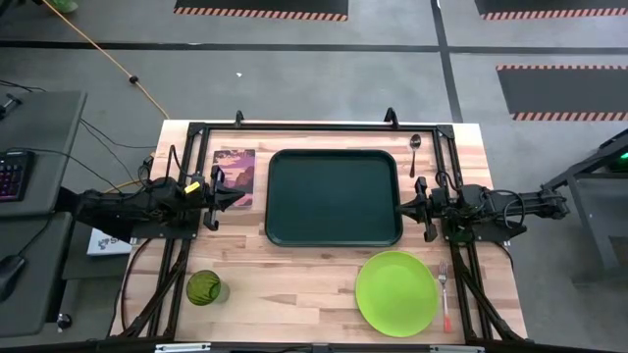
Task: Pick and place plate/cup/fork/spoon on tray
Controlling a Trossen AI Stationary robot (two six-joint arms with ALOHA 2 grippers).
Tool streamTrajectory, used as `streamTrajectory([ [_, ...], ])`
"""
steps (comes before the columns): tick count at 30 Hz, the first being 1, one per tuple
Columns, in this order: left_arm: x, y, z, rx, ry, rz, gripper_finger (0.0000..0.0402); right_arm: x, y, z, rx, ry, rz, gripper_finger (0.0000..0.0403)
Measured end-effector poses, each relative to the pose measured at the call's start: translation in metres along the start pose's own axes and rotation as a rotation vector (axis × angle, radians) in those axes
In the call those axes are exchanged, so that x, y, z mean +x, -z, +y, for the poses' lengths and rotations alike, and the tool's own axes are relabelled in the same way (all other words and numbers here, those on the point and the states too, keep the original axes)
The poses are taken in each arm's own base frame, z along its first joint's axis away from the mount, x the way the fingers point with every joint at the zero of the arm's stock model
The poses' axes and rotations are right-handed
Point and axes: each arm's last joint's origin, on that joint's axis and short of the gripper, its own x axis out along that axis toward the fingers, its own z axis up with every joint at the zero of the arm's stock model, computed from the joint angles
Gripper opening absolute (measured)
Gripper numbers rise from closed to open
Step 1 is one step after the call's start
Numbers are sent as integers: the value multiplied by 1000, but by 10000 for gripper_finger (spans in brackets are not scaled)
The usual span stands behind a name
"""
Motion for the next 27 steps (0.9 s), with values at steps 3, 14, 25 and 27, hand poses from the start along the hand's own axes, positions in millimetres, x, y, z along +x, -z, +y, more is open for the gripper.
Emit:
streamTrajectory([
  [3, 0, 0, 0, 0, 0, 0, 3, 0, 0, 0, 0, 0, 0, 0],
  [14, 0, 0, 0, 0, -1, 0, 3, 0, 0, 0, 0, 0, 0, 0],
  [25, 0, 0, 0, 0, -1, 0, 3, -1, -13, -1, 15, 64, -140, 0],
  [27, 0, 0, 0, 0, -1, -1, 3, -3, -23, -1, 30, 80, -251, 0],
])
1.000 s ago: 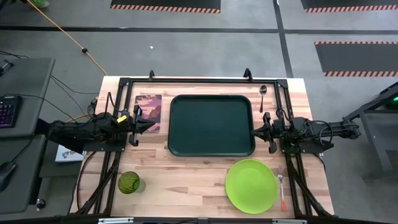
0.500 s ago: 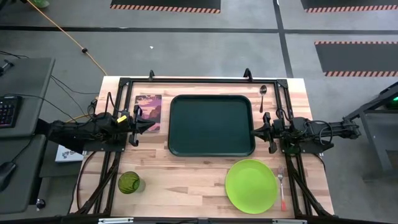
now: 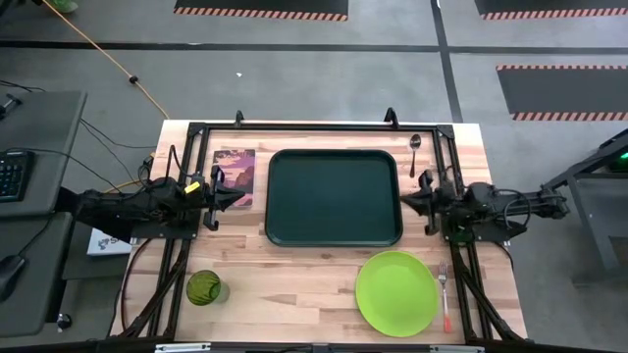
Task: Pick and place plate/cup/fork/spoon on tray
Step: Put the green plate on the black serving tray
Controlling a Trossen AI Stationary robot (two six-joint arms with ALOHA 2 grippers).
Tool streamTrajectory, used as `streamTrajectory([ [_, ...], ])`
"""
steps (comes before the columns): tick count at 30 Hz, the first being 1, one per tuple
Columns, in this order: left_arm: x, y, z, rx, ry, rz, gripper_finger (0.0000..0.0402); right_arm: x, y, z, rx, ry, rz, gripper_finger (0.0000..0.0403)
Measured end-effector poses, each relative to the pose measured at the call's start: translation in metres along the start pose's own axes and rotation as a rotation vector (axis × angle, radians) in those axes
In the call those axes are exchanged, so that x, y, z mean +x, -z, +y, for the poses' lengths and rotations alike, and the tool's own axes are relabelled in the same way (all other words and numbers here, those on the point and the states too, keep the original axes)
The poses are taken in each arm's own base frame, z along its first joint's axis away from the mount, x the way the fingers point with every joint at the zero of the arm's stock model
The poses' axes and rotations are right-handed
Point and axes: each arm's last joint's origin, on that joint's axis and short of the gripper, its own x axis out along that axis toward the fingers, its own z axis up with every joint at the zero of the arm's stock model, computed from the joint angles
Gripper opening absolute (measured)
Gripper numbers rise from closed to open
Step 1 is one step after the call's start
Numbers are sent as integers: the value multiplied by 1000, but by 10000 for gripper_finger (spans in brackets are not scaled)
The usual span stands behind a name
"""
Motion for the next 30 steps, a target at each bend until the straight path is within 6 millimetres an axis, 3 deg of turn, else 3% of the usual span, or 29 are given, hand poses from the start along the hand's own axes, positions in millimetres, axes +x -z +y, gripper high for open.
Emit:
streamTrajectory([
  [4, 0, 0, 0, 0, 0, 1, 3, 1, -24, 3, 49, -48, -252, 0],
  [7, 0, 0, 0, 0, 0, 1, 3, 8, -27, 6, 87, -90, -237, 2],
  [12, 0, 0, 0, 0, 0, 1, 3, 36, -34, 10, 97, -7, 62, 40],
  [15, 0, 0, 0, 0, 0, 1, 3, 49, -45, 13, 142, 85, 367, 84],
  [19, 0, 0, 0, 0, 0, 1, 3, 51, -52, 17, 295, 180, 836, 144],
  [23, 0, 0, 0, 0, 0, 1, 3, 45, -37, 20, 491, 307, 1141, 175],
  [30, 0, 0, 0, 0, 0, 1, 3, 25, 11, 33, 692, 381, 1363, 181],
])
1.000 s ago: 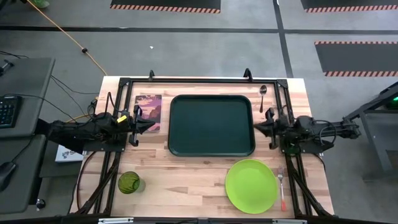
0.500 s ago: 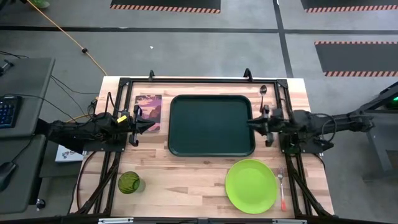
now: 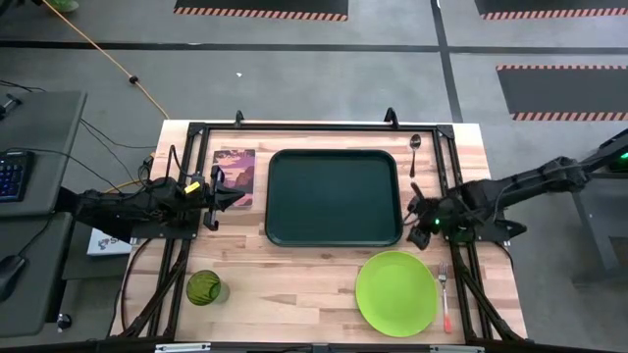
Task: Pick and place plate/cup/fork/spoon on tray
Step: Put the green plate on the black serving tray
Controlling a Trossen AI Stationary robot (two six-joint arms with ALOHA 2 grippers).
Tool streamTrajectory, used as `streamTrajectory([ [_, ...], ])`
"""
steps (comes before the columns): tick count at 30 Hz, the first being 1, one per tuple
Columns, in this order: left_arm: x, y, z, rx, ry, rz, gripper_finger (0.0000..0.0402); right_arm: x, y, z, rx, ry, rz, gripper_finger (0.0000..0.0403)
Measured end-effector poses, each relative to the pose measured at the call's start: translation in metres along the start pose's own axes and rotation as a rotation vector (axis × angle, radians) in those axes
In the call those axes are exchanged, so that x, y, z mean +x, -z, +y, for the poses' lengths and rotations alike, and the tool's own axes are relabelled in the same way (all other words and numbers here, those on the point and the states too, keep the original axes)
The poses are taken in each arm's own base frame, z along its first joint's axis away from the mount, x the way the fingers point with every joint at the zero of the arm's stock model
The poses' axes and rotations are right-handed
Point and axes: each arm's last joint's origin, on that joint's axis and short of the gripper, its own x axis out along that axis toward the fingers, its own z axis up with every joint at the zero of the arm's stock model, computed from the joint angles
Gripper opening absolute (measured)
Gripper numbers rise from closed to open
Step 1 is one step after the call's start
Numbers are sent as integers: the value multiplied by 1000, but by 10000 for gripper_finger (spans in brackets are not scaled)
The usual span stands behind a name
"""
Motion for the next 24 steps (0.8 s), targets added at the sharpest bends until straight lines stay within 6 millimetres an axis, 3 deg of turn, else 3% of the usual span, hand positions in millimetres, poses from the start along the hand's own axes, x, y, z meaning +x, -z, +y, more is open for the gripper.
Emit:
streamTrajectory([
  [7, 0, 0, 0, 0, 0, -1, 3, 29, 20, -8, 24, -67, 65, 181],
  [24, 0, 0, 0, 0, 0, 0, 3, 50, 39, -25, 47, -17, 60, 181],
])
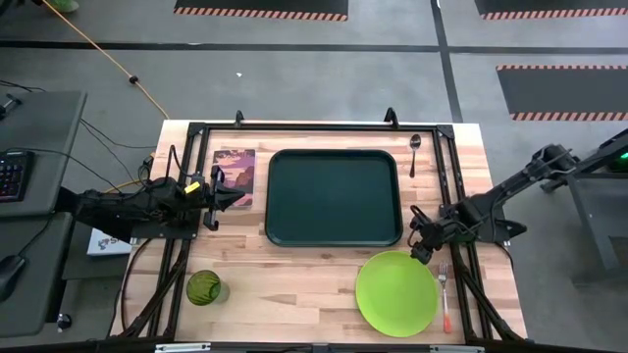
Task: Pick and place plate/cup/fork/spoon on tray
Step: Put the green plate on the black serving tray
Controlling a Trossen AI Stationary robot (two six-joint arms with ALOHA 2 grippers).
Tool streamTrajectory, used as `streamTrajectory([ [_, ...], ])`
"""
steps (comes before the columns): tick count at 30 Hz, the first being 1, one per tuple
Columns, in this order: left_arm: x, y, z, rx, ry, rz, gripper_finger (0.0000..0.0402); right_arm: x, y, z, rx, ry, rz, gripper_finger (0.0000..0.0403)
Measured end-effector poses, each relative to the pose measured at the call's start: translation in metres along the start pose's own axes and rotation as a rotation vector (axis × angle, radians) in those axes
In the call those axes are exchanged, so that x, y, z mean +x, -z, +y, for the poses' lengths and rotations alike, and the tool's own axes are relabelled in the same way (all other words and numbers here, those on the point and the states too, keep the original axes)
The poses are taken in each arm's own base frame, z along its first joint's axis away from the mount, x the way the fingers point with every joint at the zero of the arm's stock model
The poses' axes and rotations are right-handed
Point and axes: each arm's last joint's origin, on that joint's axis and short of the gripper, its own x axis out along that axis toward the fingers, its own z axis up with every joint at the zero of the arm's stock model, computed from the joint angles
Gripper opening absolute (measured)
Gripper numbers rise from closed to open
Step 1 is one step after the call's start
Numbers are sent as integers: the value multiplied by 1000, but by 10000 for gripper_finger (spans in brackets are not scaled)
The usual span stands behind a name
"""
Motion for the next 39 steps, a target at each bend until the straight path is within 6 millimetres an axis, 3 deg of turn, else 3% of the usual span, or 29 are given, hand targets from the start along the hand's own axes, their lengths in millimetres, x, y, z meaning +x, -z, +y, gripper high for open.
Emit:
streamTrajectory([
  [27, 0, 0, 0, 0, -1, 0, 3, 10, 1, 2, -36, -2, 19, 178],
  [31, 0, 0, 0, 0, 0, 0, 3, 10, 1, 1, -63, 5, 18, 142],
  [37, 0, 0, 0, 0, 0, 0, 3, 11, 1, 1, -97, 1, 21, 22],
  [39, 0, 0, 0, 0, 0, 0, 3, 11, 2, 3, -115, -25, 39, 11],
])
